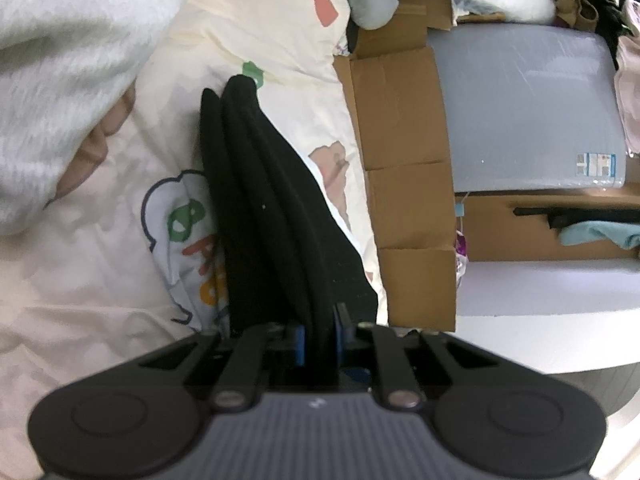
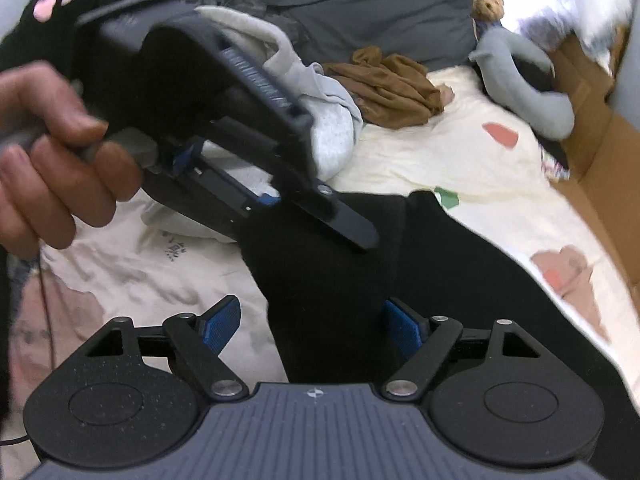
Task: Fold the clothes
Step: 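Close the right tool on the bundle's top while the left tool holds it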
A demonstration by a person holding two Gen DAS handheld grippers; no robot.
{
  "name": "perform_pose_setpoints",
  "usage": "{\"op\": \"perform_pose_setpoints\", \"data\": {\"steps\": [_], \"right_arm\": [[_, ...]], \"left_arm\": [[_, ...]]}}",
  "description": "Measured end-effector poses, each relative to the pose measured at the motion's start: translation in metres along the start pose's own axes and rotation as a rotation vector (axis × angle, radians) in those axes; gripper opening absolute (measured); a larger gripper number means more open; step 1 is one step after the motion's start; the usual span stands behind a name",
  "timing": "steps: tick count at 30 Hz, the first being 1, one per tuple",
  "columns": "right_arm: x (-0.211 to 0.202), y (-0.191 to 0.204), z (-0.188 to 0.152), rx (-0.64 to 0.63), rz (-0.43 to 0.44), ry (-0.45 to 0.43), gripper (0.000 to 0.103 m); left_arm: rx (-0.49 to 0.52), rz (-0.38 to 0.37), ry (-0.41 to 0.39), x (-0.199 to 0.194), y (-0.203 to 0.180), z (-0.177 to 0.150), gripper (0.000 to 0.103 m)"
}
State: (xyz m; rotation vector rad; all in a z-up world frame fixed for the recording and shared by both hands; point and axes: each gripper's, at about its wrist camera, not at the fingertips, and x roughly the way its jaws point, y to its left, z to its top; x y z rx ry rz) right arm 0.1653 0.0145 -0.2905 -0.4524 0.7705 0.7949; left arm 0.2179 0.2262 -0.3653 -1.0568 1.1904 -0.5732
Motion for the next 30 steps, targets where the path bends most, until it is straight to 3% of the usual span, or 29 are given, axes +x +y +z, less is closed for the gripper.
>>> {"op": "perform_pose_setpoints", "data": {"steps": [9, 12, 14, 17, 20, 21, 23, 24, 27, 30], "right_arm": [[0.021, 0.029, 0.008, -0.1, -0.14, 0.024, 0.082], [0.027, 0.029, 0.011, -0.103, -0.168, 0.026, 0.066], [0.029, 0.025, 0.012, -0.096, -0.172, 0.027, 0.044], [0.03, 0.015, 0.013, -0.057, -0.148, 0.024, 0.023], [0.027, 0.005, 0.011, -0.012, -0.13, 0.019, 0.014], [0.025, 0.003, 0.011, 0.0, -0.136, 0.012, 0.014], [0.022, -0.002, 0.011, 0.033, -0.129, 0.007, 0.013], [0.021, -0.004, 0.012, 0.055, -0.123, 0.008, 0.013], [0.017, -0.011, 0.014, 0.097, -0.115, 0.004, 0.013], [0.014, -0.019, 0.014, 0.138, -0.102, 0.003, 0.013]], "left_arm": [[-0.037, -0.014, -0.002, -0.008, 0.004, -0.001, 0.014], [-0.033, -0.032, -0.003, -0.015, 0.004, -0.003, 0.013], [-0.027, -0.041, -0.003, -0.02, 0.004, -0.004, 0.013], [-0.024, -0.079, -0.011, -0.03, 0.004, -0.006, 0.011], [-0.012, -0.156, -0.018, -0.042, 0.003, -0.009, 0.008], [-0.001, -0.145, -0.025, -0.045, 0.003, -0.009, 0.009], [-0.001, -0.124, -0.044, -0.05, 0.007, -0.009, 0.016], [-0.009, -0.114, -0.054, -0.051, 0.011, -0.008, 0.023], [-0.02, -0.062, -0.091, -0.052, 0.022, -0.003, 0.059], [0.019, 0.0, -0.114, -0.042, 0.03, 0.002, 0.074]]}}
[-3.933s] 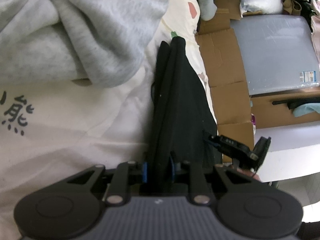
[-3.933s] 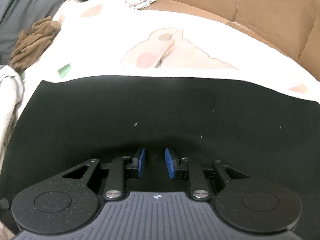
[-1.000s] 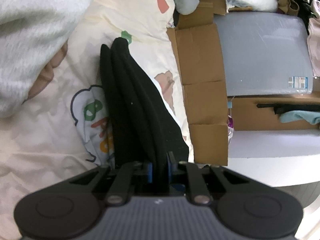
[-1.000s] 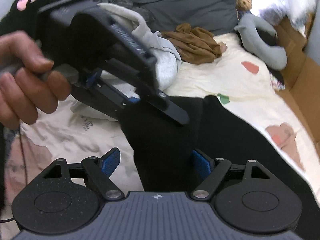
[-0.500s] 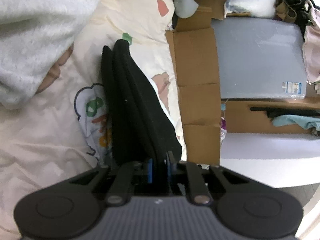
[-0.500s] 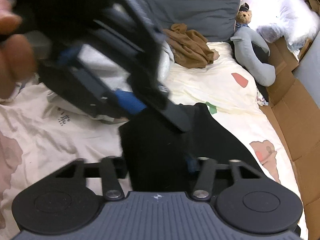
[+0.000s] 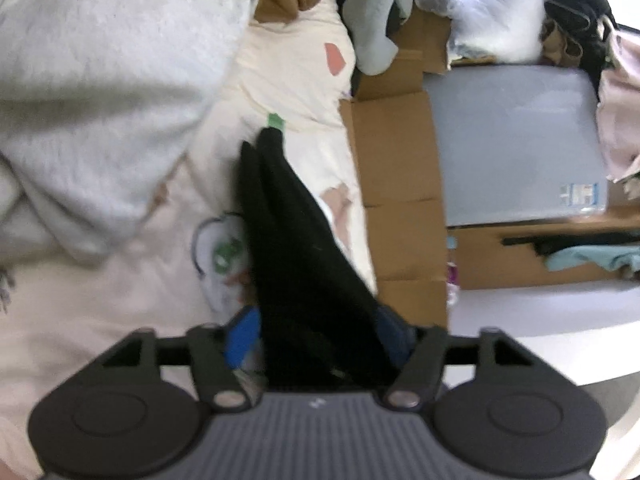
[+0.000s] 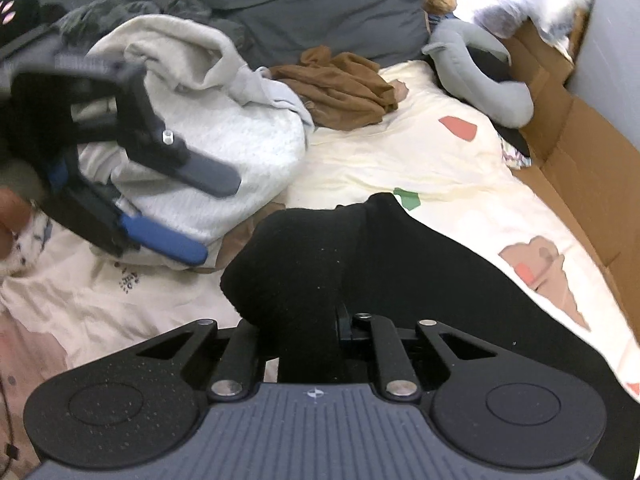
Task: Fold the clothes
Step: 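Close the right tool on the bundle's top while the left tool holds it, then open the left tool, leaving the black bundle in the right tool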
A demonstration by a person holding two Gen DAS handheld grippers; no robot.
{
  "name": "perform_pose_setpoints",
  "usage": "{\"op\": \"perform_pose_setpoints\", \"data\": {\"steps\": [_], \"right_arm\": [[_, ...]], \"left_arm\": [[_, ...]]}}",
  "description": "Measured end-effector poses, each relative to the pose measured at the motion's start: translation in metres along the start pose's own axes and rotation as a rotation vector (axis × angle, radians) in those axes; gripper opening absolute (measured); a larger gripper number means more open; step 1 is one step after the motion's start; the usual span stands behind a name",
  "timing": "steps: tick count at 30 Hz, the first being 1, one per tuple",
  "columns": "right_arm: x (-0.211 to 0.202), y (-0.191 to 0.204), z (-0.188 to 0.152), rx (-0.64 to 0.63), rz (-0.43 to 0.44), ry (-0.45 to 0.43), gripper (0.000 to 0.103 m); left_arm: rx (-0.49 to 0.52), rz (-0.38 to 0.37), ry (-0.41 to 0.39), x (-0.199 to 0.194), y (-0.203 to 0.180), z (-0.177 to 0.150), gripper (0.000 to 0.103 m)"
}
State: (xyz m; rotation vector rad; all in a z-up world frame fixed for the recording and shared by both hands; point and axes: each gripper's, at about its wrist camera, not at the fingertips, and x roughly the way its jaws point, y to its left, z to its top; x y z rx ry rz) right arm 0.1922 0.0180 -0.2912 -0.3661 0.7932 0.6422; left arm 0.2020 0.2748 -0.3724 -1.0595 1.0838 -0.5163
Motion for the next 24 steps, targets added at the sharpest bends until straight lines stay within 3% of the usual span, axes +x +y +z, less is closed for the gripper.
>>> {"op": "perform_pose_setpoints", "data": {"steps": [3, 5, 8, 13, 24], "right_arm": [[-0.002, -0.005, 0.001, 0.028, 0.011, 0.003, 0.013], [-0.003, -0.01, 0.003, 0.063, 0.017, 0.006, 0.013], [-0.006, -0.016, 0.004, 0.096, 0.013, 0.004, 0.013], [-0.008, -0.018, 0.004, 0.111, 0.01, 0.002, 0.013], [-0.008, -0.017, 0.002, 0.104, 0.024, 0.004, 0.013]], "left_arm": [[0.042, 0.04, -0.005, 0.016, 0.009, 0.006, 0.079], [0.037, 0.024, -0.01, 0.026, 0.013, 0.011, 0.08], [0.038, -0.019, -0.032, 0.041, 0.012, 0.019, 0.089], [-0.057, -0.107, -0.058, 0.066, 0.018, 0.04, 0.099], [-0.004, -0.034, -0.021, 0.115, 0.021, 0.084, 0.1]]}}
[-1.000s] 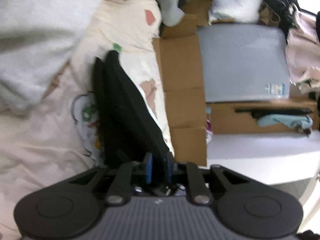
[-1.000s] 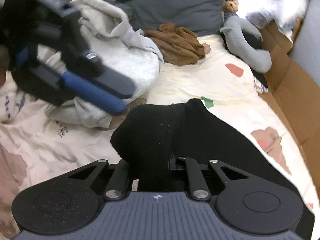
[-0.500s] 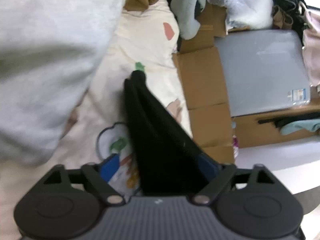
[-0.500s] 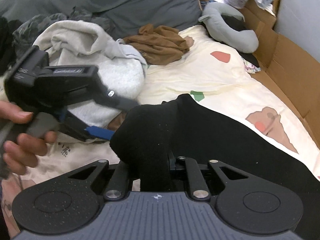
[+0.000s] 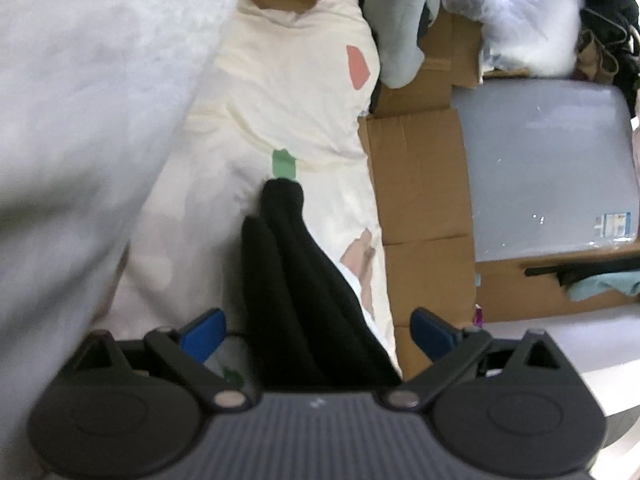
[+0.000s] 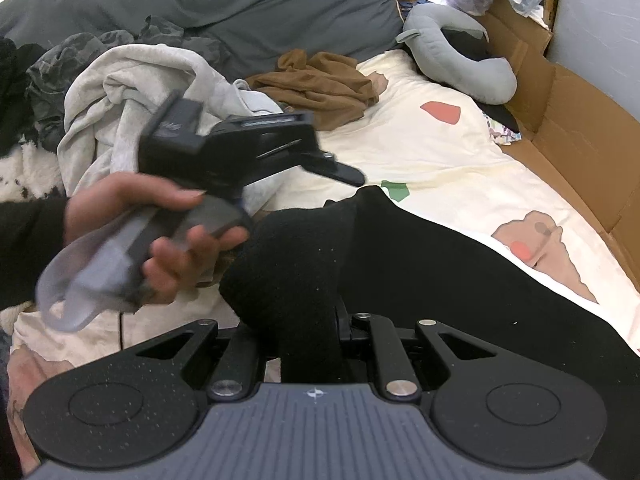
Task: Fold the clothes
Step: 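Open the left tool, leaving the black bundle in the right tool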
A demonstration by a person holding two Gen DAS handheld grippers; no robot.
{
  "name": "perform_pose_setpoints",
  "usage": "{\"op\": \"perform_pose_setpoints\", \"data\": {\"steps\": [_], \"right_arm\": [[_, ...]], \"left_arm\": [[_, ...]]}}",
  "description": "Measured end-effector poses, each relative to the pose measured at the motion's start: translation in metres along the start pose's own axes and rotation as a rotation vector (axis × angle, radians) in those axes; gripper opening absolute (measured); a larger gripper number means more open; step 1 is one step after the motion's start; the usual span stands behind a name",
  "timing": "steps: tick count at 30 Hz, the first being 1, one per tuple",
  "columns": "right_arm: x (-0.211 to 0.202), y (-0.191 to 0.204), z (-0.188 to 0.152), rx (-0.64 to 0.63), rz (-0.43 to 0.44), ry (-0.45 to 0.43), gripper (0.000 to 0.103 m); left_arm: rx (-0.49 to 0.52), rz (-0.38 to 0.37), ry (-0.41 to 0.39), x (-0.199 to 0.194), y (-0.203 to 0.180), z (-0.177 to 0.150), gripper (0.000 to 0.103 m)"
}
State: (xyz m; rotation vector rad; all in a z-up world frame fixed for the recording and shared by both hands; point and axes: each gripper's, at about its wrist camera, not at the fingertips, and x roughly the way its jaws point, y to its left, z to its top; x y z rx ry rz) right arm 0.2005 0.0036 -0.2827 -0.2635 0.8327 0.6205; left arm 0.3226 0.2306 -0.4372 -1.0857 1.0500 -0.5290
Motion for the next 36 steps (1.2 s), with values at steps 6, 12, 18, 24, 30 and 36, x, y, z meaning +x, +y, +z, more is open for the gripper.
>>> {"op": "perform_pose_setpoints", "data": {"steps": [6, 12, 18, 24, 30, 36], "right_arm": [[0.0, 0.003, -0.003, -0.002, 0.006, 0.001, 0.012], [-0.003, 0.001, -0.004, 0.011, 0.013, -0.004, 0.012], [-0.002, -0.001, -0.006, 0.031, 0.015, -0.006, 0.012], [-0.011, -0.02, -0.007, 0.101, 0.05, -0.027, 0.012], [-0.03, -0.042, -0.008, 0.124, 0.138, -0.058, 0.012], [-0.056, -0.069, -0.018, 0.197, 0.17, -0.125, 0.012]], "left_arm": [[0.098, 0.077, 0.039, 0.017, -0.011, 0.014, 0.098], [0.124, 0.116, 0.066, 0.03, -0.008, 0.018, 0.085], [0.108, 0.178, 0.095, 0.037, -0.008, 0.023, 0.028], [0.081, 0.198, 0.087, 0.028, -0.029, 0.028, 0.014], [0.125, 0.165, 0.049, 0.027, -0.071, 0.019, 0.013], [0.155, 0.173, 0.038, 0.036, -0.112, 0.011, 0.013]]}}
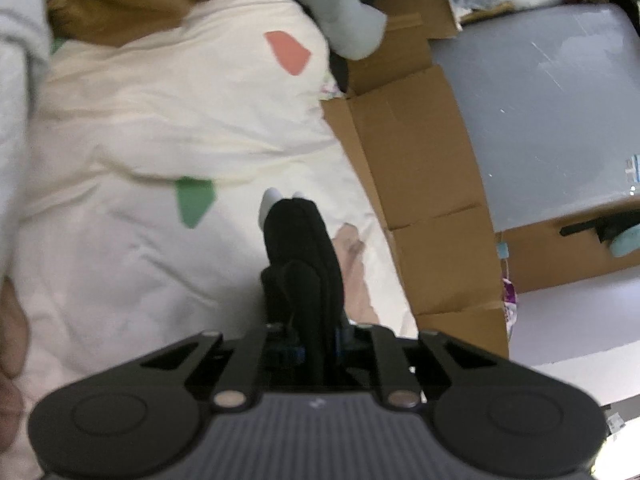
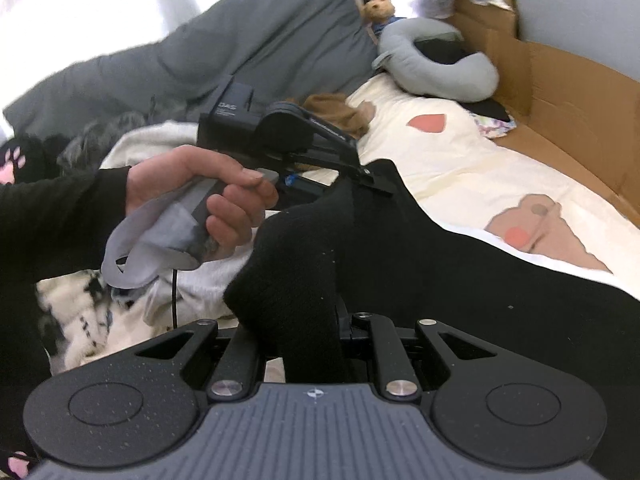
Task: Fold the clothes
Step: 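Open the left tool, leaving the black bundle in the right tool, then carry the black bundle with the right tool beside the flat black garment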
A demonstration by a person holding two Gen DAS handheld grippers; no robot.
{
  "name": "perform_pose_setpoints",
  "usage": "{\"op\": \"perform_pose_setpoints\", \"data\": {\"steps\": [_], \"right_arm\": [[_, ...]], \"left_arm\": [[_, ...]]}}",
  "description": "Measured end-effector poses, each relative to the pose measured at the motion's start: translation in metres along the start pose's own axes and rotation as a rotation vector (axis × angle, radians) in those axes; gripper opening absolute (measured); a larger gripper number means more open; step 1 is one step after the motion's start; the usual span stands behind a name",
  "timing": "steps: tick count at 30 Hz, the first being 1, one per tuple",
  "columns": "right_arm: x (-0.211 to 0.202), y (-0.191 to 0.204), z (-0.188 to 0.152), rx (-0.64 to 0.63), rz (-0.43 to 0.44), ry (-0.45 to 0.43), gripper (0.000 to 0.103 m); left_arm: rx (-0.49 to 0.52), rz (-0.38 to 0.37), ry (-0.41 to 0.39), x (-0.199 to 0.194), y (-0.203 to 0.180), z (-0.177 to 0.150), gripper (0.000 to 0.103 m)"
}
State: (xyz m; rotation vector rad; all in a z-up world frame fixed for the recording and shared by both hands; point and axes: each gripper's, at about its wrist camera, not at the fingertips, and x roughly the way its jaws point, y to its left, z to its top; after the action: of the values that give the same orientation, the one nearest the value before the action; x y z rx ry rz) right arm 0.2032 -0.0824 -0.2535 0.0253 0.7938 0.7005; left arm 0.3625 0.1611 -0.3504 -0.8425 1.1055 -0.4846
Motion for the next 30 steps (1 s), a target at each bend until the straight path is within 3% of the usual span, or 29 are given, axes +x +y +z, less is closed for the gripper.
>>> {"op": "perform_pose_setpoints", "data": {"steps": [13, 30], "right_arm": [[-0.071, -0.044, -0.028, 0.124, 0.004, -0.112, 0.012], [-0.126, -0.096, -0.052, 0.207, -0.001, -0.204, 0.012]], "left_arm": [[0.099, 0.019, 0.0, 0.016, -0.1, -0.027, 0.012], [0.189, 0.025, 0.017, 0.069, -0.18, -0.06, 0.012]]}}
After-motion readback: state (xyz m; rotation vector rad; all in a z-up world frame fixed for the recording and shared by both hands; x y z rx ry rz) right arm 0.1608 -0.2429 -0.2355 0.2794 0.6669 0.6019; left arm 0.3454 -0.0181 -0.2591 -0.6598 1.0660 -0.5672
